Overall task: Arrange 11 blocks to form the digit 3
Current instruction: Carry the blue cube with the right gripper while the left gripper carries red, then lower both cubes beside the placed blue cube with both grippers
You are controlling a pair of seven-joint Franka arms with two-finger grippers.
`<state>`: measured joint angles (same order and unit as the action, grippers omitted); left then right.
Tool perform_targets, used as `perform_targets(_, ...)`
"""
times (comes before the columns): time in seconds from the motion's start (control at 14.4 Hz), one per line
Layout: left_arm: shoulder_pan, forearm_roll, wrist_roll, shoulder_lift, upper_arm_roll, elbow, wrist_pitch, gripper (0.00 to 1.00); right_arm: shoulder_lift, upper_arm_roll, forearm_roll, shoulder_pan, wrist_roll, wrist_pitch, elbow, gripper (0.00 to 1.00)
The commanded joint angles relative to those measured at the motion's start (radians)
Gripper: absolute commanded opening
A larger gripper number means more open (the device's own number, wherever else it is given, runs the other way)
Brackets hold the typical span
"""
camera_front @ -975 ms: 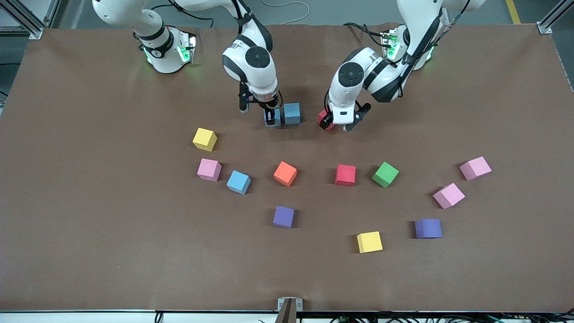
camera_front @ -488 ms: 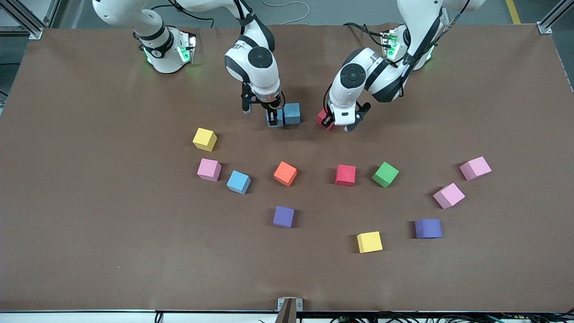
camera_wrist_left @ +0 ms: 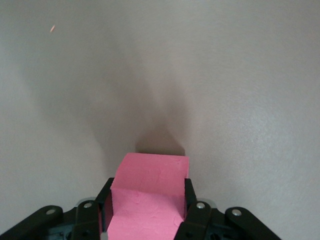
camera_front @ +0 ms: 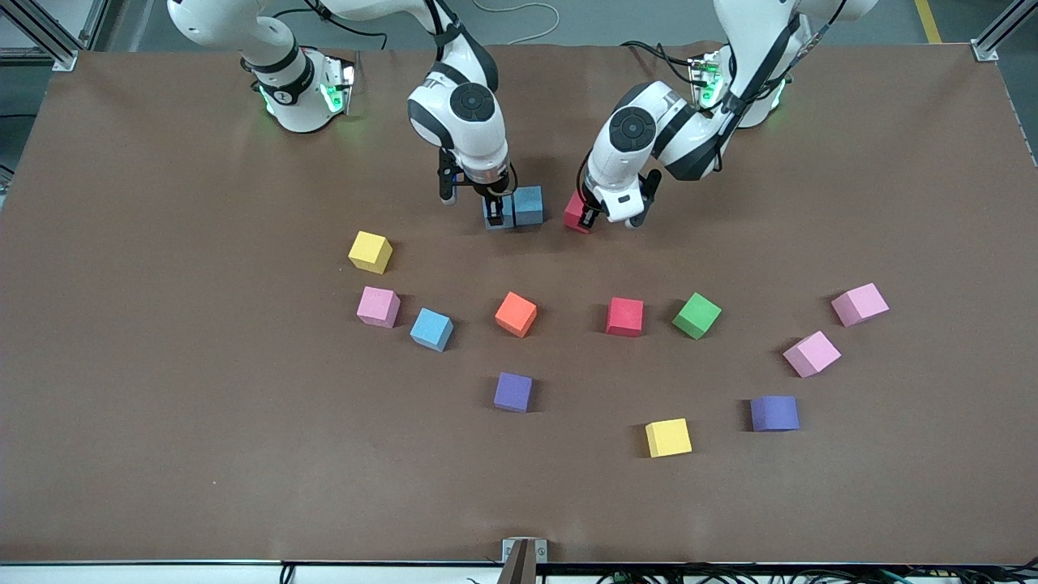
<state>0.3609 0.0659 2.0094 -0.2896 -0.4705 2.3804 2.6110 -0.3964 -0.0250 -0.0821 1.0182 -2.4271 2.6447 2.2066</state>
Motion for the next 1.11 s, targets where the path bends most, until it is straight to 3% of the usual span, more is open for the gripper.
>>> perform_targets(0.0,0.006,0.020,0.164,0.001,-0.017,0.002,0.027,0.26,-0.016,-0.006,-0.004,0.026,-0.026,0.001,-0.010,0.00)
perform_targets(0.49,0.036,0.020,0.445,-0.016,-0.019,0.003,0.061,0.28,-0.016,-0.006,-0.004,0.037,-0.026,0.003,-0.010,0.00)
perform_targets(1.05,0.076,0.008,0.488,-0.036,-0.017,-0.010,0.061,0.28,-0.019,-0.007,-0.004,0.030,-0.024,0.012,-0.010,0.00)
